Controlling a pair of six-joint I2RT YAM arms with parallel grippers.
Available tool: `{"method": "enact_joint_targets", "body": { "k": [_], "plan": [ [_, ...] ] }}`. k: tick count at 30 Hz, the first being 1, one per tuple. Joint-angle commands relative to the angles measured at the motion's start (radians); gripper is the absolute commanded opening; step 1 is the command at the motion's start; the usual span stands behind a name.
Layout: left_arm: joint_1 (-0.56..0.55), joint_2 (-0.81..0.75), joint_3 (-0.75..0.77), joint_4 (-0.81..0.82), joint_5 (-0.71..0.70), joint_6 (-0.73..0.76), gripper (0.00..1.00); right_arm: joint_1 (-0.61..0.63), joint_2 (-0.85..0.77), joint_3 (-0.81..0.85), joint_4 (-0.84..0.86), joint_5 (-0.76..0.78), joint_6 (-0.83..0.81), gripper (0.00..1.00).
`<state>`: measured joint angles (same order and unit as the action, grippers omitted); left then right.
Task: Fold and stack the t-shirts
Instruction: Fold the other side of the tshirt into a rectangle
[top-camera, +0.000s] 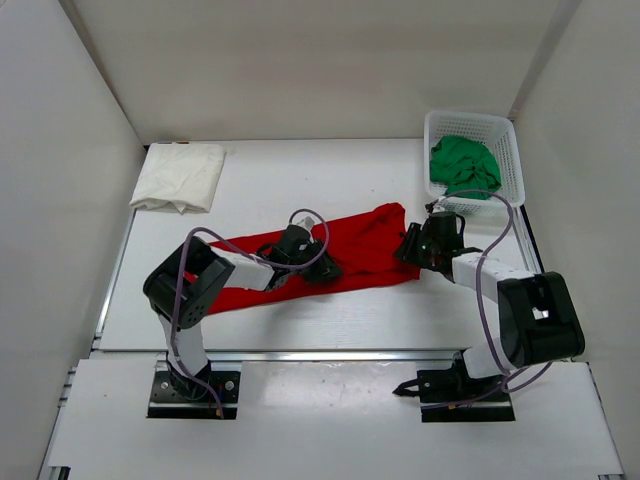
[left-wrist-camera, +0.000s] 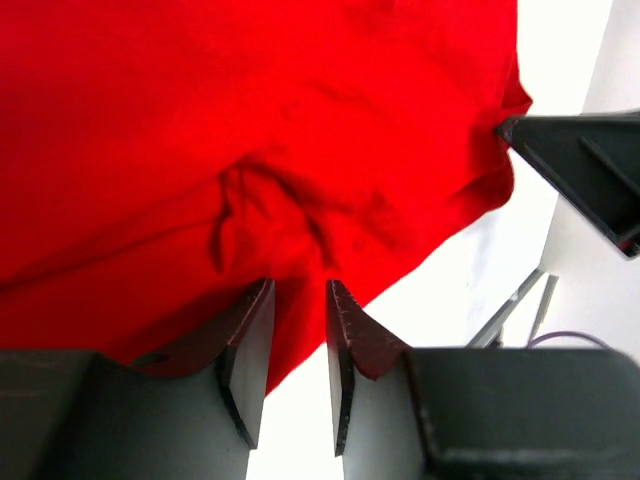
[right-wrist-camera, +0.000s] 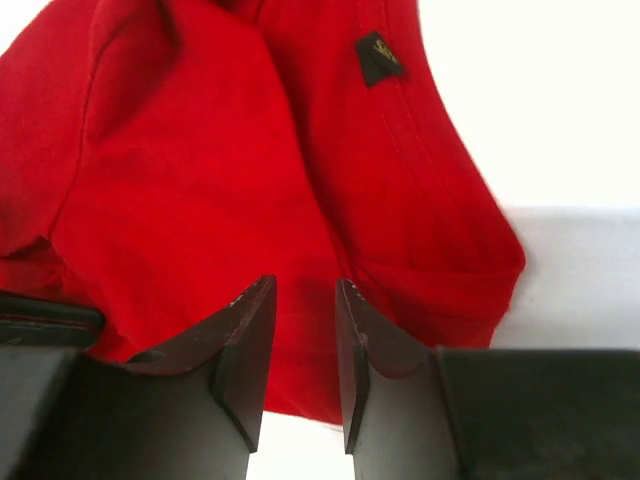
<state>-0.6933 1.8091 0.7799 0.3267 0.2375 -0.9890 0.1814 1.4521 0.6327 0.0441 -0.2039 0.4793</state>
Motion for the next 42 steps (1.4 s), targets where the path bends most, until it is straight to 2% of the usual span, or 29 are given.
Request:
{"method": "enact_joint_targets", "body": {
  "k": [1,9,14,22,24,30,33,36,39,42],
  "plan": [
    [-0.015,0.021,0.054,0.051,-0.023,-0.066,0.4,-0.011,-0.042,-0.016,0.066,-0.003,0.004,0.28],
    [-0.028,0.091,0.058,0.09,-0.018,-0.117,0.44,-0.005,-0.073,-0.051,0.048,0.052,0.007,0.26],
    [-0.038,0.105,0.056,0.139,-0.02,-0.154,0.4,-0.005,-0.076,-0.067,0.048,0.058,0.013,0.22],
    [-0.06,0.14,0.067,0.192,-0.006,-0.209,0.41,-0.016,-0.107,-0.082,0.04,0.089,0.016,0.27],
    [-0.057,0.113,0.05,0.18,-0.023,-0.208,0.35,-0.022,-0.102,-0.085,0.043,0.092,0.013,0.28],
    [0.018,0.075,0.018,0.098,-0.017,-0.128,0.31,-0.056,-0.085,-0.088,0.056,0.092,0.028,0.28],
    [0.046,0.026,-0.022,0.022,-0.029,-0.044,0.33,-0.045,-0.091,-0.14,0.071,0.045,0.053,0.28],
    [0.081,-0.033,-0.094,0.012,0.015,-0.017,0.36,-0.007,-0.125,-0.208,0.07,0.017,0.074,0.27],
    [0.095,-0.108,-0.145,0.006,0.051,-0.007,0.39,0.029,-0.225,-0.278,0.047,0.014,0.091,0.27],
    [0.071,-0.154,-0.131,-0.044,0.049,0.007,0.4,0.038,-0.3,-0.281,0.001,0.037,0.087,0.28]
  ]
}}
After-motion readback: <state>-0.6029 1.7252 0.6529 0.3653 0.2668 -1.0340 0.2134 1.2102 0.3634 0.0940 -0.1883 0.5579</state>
